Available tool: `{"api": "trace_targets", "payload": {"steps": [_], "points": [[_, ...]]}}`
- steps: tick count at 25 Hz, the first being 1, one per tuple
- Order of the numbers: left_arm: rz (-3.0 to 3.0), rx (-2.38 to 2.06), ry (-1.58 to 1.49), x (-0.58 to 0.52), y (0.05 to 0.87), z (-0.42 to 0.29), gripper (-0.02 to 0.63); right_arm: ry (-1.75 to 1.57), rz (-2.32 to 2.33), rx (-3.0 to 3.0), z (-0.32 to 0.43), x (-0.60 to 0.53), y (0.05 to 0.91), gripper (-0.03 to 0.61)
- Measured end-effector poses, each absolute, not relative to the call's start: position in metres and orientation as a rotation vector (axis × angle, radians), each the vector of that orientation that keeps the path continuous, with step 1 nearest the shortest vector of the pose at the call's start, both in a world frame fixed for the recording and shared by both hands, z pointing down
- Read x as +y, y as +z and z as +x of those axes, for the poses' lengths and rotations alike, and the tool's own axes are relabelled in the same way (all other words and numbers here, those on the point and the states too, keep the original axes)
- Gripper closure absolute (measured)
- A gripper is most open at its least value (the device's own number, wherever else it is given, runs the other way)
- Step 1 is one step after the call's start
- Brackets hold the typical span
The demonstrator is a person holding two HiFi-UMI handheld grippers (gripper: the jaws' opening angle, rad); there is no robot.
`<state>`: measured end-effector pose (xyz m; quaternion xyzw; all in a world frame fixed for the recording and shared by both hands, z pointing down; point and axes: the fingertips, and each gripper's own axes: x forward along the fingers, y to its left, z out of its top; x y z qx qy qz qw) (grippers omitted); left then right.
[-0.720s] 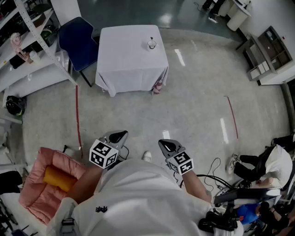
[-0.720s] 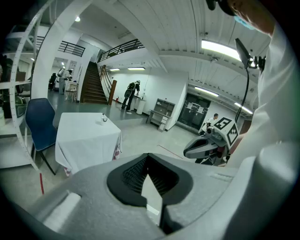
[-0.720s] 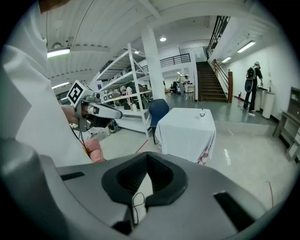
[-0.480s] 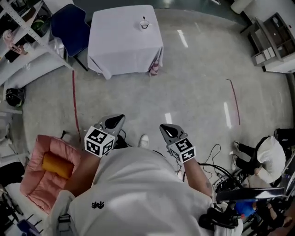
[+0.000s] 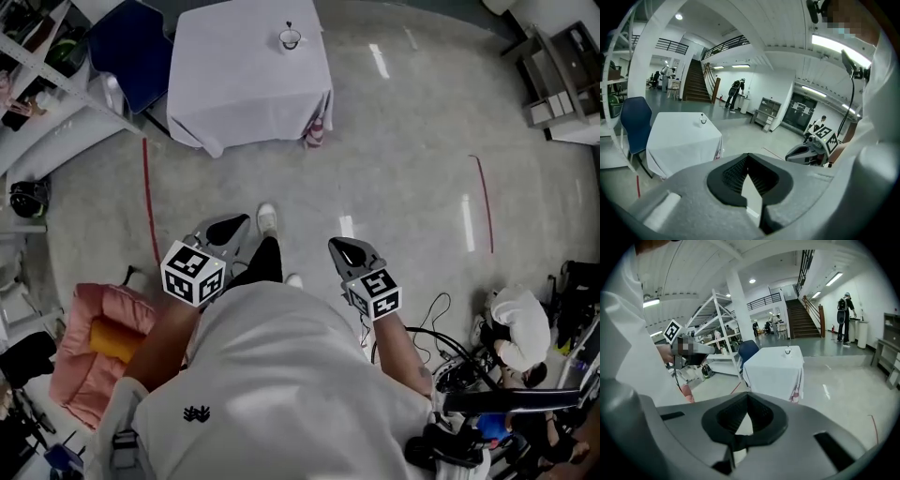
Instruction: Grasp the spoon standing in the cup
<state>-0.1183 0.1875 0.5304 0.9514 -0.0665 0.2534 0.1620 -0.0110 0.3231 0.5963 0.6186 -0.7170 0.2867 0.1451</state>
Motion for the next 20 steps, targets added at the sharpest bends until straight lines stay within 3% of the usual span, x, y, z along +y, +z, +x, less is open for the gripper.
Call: {"api": "trace_targets", "payload": {"steps": [8, 20], "points": [[2.797, -0.054, 0.620, 0.070, 0.500, -0.034, 0.601, 0.773, 1.898, -1.955, 0.074, 0.197, 0.564, 0.524], [2.721, -0.264, 0.598, -0.078, 0.518, 0.001, 0.600, 0.731, 1.820, -1.995, 0.174, -0.004, 0.578, 0.476]]}}
